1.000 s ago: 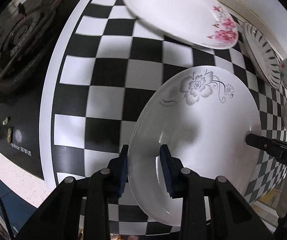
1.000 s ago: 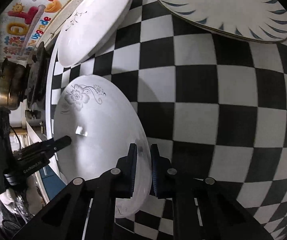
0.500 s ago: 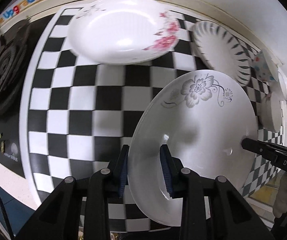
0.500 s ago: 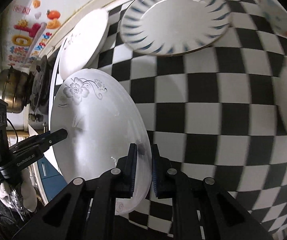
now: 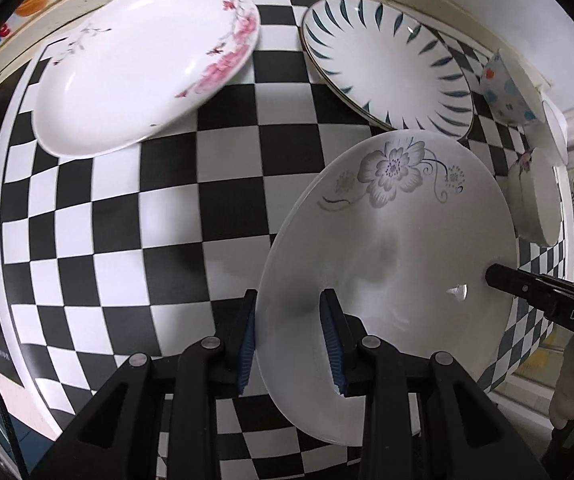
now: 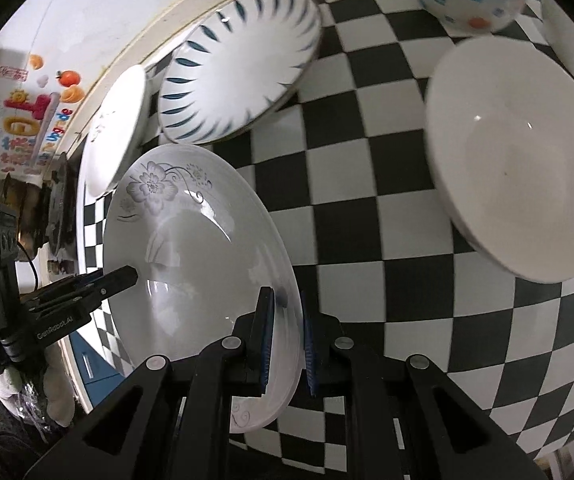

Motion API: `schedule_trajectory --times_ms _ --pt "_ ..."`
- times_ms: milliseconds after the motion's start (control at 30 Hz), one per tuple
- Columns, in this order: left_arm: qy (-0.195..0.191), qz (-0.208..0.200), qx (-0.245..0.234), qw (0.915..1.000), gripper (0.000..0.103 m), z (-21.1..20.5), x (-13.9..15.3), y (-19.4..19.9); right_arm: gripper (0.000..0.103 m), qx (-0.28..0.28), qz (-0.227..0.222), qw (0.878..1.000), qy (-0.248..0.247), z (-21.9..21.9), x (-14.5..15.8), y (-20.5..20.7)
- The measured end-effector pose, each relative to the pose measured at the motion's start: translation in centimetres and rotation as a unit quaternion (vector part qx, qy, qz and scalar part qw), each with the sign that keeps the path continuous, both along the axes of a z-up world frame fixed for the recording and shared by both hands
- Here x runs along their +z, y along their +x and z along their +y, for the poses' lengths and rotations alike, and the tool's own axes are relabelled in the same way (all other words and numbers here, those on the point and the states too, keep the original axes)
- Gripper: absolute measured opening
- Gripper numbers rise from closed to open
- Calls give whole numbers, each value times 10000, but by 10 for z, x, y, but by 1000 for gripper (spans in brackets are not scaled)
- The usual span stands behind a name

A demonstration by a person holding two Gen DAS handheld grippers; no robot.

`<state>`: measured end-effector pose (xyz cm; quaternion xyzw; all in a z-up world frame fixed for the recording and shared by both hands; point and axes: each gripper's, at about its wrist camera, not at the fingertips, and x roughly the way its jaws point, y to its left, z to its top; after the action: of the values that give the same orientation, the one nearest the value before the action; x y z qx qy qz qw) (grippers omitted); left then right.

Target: Organize plates and bowls

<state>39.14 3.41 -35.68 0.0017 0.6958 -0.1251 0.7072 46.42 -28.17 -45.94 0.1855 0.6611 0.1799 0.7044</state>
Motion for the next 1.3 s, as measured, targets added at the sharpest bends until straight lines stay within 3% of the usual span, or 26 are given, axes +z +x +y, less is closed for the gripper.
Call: schedule_trajectory --times_ms 633,733,867,933,1000,1033,1067,1167,1233,1300 --pt "55 296 -76 9995 28 -8 -24 6 15 -115 300 9995 -31 8 -23 3" --pt "-97 275 121 9995 28 1 -10 10 16 -123 436 9989 -97 9 -23 6" --pt "-255 -330 621 9972 29 37 45 23 18 -87 209 9985 -494 9 13 4" --pt "-261 -617 902 9937 39 60 69 32 21 -95 -58 9992 -372 11 43 4" --pt "-277 -889 1225 9881 54 89 87 46 30 -4 -340 9994 -108 22 76 11" --pt "-269 -977 1342 9858 59 100 90 53 39 136 -542 9984 62 34 95 21" --pt "-233 -1047 1488 9830 62 113 90 62 47 266 -684 9971 187 45 106 30" --pt "-273 -871 1907 9774 62 148 68 87 50 654 -1020 9915 480 92 124 74" --pt "-382 -672 2167 9732 62 168 46 102 50 768 -1188 9896 254 126 119 111" --pt "-452 -435 2369 9695 60 178 19 113 50 880 -1076 9900 252 153 105 144"
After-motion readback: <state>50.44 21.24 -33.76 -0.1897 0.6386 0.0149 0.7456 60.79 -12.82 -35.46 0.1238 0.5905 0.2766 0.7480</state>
